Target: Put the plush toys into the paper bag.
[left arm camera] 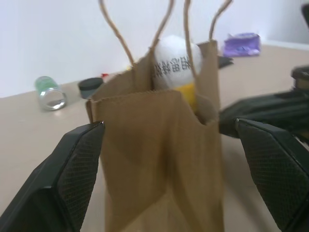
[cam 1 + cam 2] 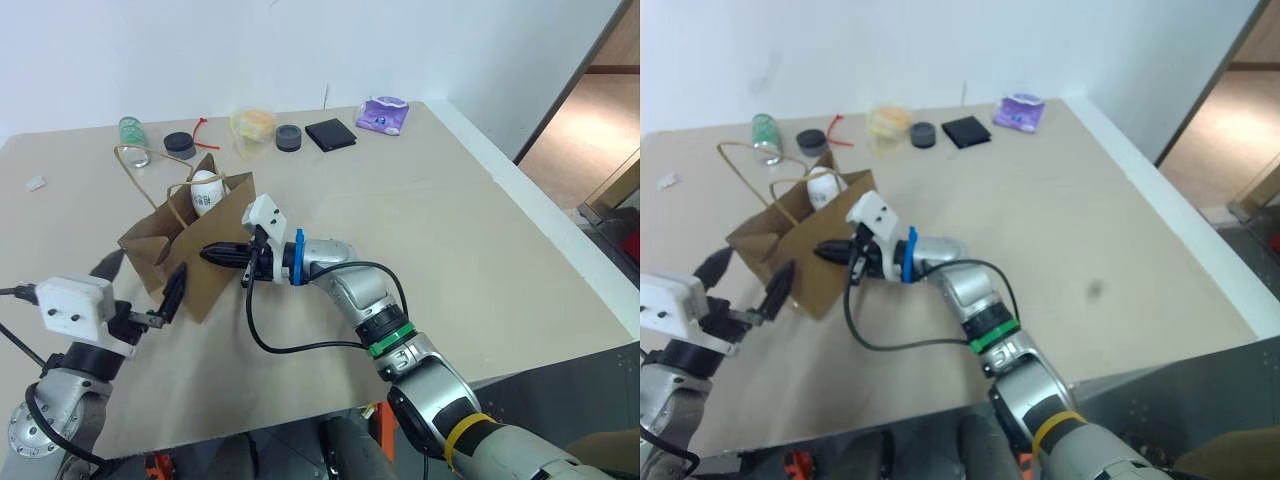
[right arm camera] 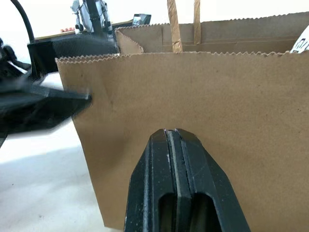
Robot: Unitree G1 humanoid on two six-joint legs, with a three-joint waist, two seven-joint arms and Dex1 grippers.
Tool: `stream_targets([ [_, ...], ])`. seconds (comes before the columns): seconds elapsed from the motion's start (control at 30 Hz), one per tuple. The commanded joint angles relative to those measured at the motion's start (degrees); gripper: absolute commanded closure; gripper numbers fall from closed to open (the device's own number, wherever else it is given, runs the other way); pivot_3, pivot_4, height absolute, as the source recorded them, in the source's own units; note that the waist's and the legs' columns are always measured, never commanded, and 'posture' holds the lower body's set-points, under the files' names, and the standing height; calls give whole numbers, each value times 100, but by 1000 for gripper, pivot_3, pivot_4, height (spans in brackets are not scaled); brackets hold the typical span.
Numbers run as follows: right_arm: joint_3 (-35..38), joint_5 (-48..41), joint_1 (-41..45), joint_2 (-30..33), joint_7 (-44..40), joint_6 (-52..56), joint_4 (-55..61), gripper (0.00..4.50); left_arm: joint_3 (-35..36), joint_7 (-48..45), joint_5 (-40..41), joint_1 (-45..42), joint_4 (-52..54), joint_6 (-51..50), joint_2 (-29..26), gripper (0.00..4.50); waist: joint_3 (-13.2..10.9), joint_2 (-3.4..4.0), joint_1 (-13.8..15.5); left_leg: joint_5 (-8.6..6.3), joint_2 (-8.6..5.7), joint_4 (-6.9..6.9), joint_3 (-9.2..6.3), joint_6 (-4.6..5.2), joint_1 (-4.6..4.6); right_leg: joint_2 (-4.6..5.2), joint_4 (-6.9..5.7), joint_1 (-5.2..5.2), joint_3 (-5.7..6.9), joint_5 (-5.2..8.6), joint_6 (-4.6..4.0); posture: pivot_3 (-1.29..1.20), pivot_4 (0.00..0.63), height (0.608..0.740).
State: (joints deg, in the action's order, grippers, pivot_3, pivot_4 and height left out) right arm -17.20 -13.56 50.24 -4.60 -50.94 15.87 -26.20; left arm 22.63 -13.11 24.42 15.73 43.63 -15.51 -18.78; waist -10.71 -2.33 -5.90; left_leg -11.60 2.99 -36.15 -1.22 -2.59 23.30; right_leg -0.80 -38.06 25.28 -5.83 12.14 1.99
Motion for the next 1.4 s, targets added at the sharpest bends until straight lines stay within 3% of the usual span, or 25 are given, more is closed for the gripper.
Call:
stream_targets([
  [0.03, 137, -19, 129, -25, -26, -99, 125, 4465, 79, 95, -42, 91, 308, 47, 24, 0, 0, 1, 0, 0, 0, 0, 0, 0, -1, 0, 0, 0, 0, 0, 0, 0, 150, 740],
  [0.27, 145, 4, 152, -39, -55, -111, 108, 4465, -76, 177, -17, 243, 420, -47, 145, 0, -1, 0, -1, -1, 0, 0, 0, -1, 0, 0, 0, 0, 0, 1, 0, 0, 150, 740],
  [0.9, 167, -13, 73, 23, 14, 5, 287, 4465, -2, -457, 211, -167, -600, -202, -339, 0, -1, 0, -1, -1, 0, 4, -1, -2, 0, 0, 0, 1, 1, 3, -1, 0, 150, 740],
  [1.0, 167, -19, 56, 28, 29, 22, 314, 4500, -2, -538, 252, -215, -669, -215, -394, 854, -1, 0, -1, -1, -1, 4, -1, -2, 1, 0, 0, 1, 1, 3, -1, 0, 150, 740],
  [1.23, 173, -19, 41, 35, 43, 24, 311, 4500, -22, -686, 327, -397, -767, -206, -521, 4289, -1, 0, 0, -1, 0, 6, -2, -2, 0, 0, 0, 1, 1, 3, -1, 0, 150, 740],
  [1.4, 227, -61, 37, 113, -2, 46, 352, 4500, -78, -1051, 772, -475, -677, -333, -665, 4410, -1, 0, 0, -1, 0, 8, -2, -2, 1, 0, 0, 1, 1, 3, -1, 0, 150, 740],
])
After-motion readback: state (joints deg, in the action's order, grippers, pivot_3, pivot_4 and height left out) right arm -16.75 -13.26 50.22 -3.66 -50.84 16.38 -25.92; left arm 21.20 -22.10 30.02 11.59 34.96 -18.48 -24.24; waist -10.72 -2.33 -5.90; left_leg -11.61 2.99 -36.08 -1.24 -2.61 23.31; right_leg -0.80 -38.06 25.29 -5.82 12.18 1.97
